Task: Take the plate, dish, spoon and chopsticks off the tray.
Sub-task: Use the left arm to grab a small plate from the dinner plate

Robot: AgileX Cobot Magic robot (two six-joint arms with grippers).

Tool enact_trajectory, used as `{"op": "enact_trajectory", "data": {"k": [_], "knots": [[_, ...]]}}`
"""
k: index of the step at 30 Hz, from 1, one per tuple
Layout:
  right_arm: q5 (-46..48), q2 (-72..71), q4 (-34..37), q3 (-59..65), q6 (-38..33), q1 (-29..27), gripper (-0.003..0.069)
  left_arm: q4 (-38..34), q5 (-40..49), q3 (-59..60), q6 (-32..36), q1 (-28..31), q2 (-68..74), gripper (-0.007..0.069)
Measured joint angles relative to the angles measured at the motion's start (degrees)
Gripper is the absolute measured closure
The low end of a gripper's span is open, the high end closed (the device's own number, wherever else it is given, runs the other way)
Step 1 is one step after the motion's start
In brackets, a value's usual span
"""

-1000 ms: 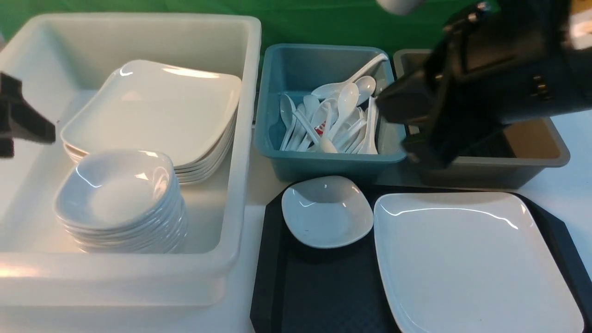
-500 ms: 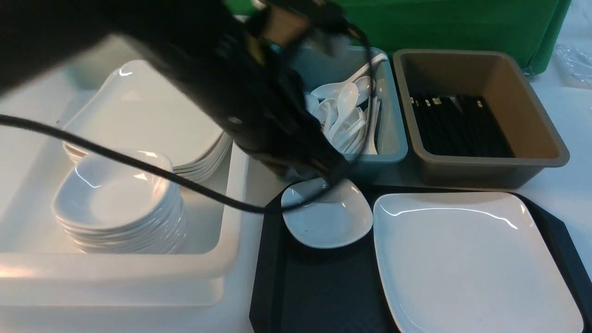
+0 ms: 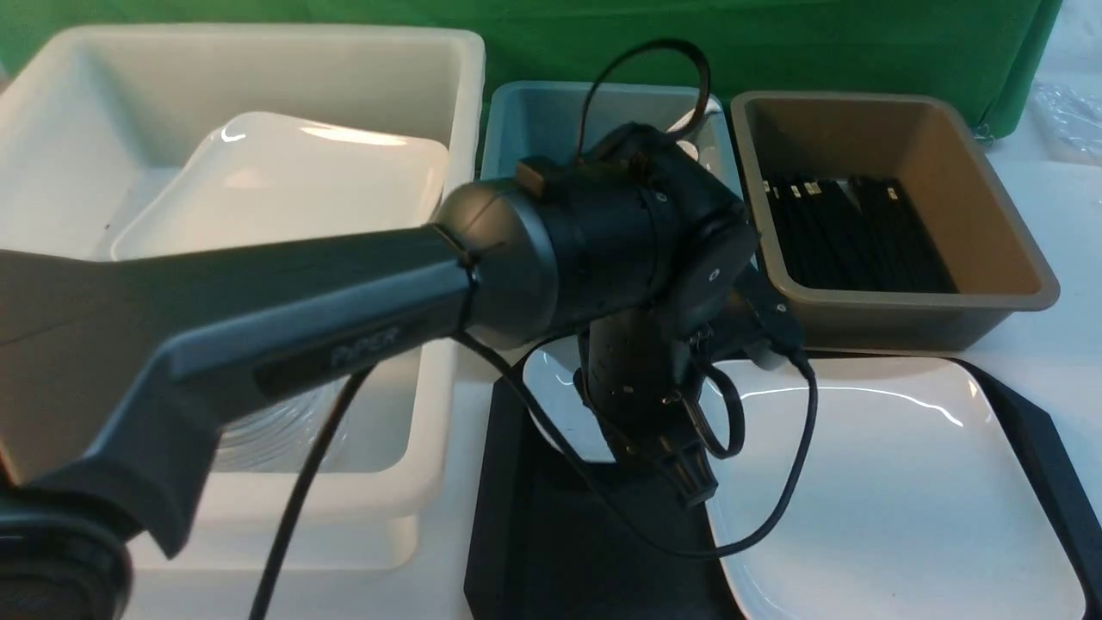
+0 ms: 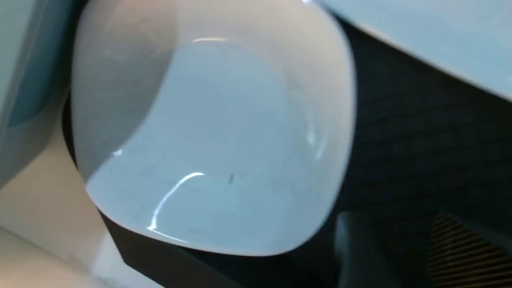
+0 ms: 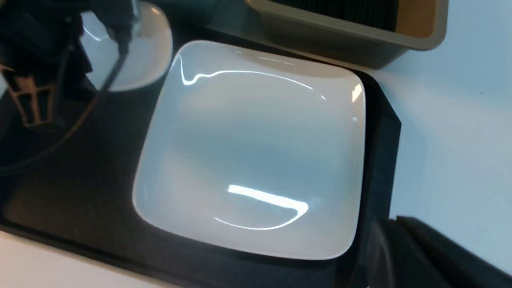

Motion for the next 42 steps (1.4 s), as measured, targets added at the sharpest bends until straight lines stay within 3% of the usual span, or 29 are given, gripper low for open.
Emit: {"op": "enact_trajectory", "data": {"k": [5,8,14,18,24,27,31,37,42], "knots": [[0.0,-0.35,3.22,0.1,0.44,0.0,0.0639,1.7,-3.42,0.0,0.16,0.0,1.64,0.0153],[0.0,-0.35,4.64,0.1,-0.17,0.0,0.0639,2.48,-6.2,0.0,0.22,0.0,2.92,0.0074],[0.0,-0.35,5.27,0.1,-1.38,0.0,0.0639,7.13,-6.83,0.0,-0.61,0.0,6.51,0.0052],[0.0,-0.35,5.29,0.26,-2.72,0.0,0.064,8.97,-7.21,0.0,-3.48,0.0,7.9,0.0089],[0.0,-0.35,5.34,0.47,-3.72,0.0,0.064,8.93,-7.33,-0.11,-4.33,0.0,8.58,0.0236],[-0.05,-0.35,5.34,0.51,-3.89,0.0,0.064,8.93,-6.95,-0.11,-5.18,0.0,8.73,0.0403],[-0.05,-0.35,5.34,0.51,-4.28,0.0,0.064,9.8,-6.38,-0.63,-5.96,-0.5,8.42,0.0536],[-0.05,-0.35,5.28,0.51,-6.08,0.0,0.064,9.11,-4.7,-0.81,-7.11,-0.43,6.51,0.0579],[-0.74,-0.35,5.24,0.51,-6.46,0.0,0.064,3.74,-3.86,-0.61,-8.02,-0.38,2.48,0.0599]]}}
